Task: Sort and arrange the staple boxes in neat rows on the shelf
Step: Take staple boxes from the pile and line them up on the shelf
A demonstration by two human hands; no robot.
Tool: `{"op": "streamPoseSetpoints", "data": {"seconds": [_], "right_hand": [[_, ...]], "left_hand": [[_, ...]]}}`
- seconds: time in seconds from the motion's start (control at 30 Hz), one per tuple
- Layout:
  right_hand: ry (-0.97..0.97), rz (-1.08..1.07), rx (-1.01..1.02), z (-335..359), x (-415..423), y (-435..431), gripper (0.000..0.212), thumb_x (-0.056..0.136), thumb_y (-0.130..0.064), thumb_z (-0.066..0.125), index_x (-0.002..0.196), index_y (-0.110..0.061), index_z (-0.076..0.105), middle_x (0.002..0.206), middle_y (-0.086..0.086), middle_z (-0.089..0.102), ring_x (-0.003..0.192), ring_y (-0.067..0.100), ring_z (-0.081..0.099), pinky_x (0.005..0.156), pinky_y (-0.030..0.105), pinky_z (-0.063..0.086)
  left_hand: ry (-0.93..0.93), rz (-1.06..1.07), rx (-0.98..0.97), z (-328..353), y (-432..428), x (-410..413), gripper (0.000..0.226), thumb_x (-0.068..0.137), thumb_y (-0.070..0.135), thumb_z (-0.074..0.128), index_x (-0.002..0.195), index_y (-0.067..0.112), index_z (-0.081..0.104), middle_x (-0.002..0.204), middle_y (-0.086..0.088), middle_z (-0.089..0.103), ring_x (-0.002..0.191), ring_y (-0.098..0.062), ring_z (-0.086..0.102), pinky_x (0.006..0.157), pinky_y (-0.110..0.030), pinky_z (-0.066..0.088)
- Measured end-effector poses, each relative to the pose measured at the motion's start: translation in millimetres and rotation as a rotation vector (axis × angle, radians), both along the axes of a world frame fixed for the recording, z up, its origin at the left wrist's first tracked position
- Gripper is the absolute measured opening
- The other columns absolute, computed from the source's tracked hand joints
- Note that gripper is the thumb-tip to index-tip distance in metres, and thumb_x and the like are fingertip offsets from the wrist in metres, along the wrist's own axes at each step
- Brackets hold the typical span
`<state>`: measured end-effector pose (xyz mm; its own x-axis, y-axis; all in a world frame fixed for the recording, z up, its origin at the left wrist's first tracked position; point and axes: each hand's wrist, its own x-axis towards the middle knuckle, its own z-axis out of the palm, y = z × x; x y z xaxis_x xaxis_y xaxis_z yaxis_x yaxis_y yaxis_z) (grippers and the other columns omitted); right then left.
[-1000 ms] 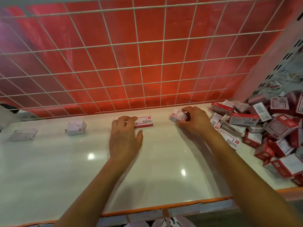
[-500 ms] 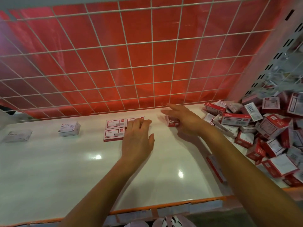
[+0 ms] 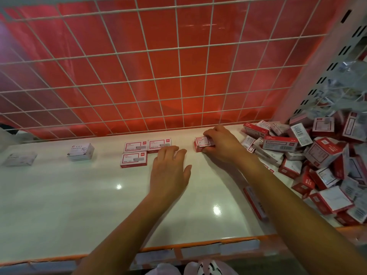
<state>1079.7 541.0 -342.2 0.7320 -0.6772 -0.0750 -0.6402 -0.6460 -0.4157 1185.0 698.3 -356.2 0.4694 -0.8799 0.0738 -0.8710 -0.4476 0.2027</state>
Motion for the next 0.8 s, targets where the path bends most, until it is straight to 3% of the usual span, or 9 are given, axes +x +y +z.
{"op": "streamPoseSetpoints", "data": {"seconds": [0.43, 0.8], "right_hand": [[-0.035, -0.042, -0.009, 0, 8, 1, 0.046, 0.085, -0.029, 0.066, 0.126, -0.011, 0.054, 0.120, 0.013, 0.046, 0.111, 0.029, 0.047, 0.095, 0.034, 0.039], [-0.087, -0.154, -0.147, 11, -16, 34, 0.045, 0.089, -0.025, 0.058, 0.132, -0.015, 0.049, 0.134, 0.011, 0.045, 0.121, 0.028, 0.039, 0.101, 0.037, 0.036]], "left_hand": [[0.002, 0.007, 0.039, 4, 10, -9, 0.049, 0.094, 0.049, 0.047, 0.138, 0.029, 0.042, 0.147, 0.004, 0.039, 0.135, -0.016, 0.033, 0.113, -0.034, 0.027], [0.024, -0.016, 0.056, 10, 10, -21, 0.054, 0.096, 0.050, 0.042, 0.144, 0.029, 0.034, 0.152, 0.005, 0.032, 0.140, -0.017, 0.028, 0.115, -0.035, 0.024]]}}
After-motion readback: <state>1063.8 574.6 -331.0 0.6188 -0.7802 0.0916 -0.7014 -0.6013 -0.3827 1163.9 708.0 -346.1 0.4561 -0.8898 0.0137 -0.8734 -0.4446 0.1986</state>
